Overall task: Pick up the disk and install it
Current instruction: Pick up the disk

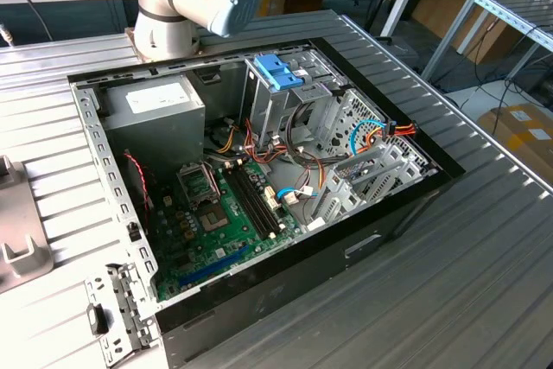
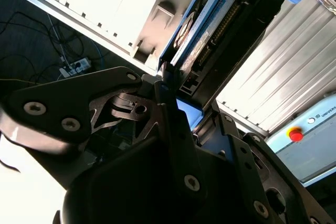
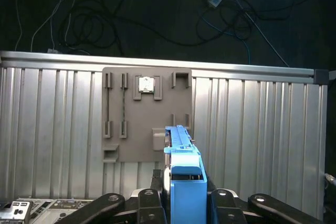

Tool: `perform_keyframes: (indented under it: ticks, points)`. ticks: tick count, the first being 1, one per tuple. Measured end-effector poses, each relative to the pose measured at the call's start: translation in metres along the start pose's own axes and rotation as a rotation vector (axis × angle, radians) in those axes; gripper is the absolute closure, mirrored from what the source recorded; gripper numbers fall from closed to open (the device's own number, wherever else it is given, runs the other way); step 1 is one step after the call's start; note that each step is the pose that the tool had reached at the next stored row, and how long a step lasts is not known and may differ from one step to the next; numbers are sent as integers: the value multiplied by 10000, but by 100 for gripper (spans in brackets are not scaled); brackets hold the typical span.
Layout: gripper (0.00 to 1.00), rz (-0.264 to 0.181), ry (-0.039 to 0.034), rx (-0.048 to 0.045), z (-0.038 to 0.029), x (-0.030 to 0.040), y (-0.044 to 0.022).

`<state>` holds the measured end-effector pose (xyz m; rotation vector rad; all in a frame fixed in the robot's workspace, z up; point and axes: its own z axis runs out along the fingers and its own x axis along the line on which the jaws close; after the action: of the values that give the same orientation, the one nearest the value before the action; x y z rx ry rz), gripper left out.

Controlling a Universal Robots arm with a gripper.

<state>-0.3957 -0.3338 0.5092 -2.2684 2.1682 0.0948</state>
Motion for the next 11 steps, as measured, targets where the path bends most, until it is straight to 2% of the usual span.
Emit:
perform_keyframes:
  ticks: [11]
  points:
    - [63, 0, 0, -1, -3, 3, -66]
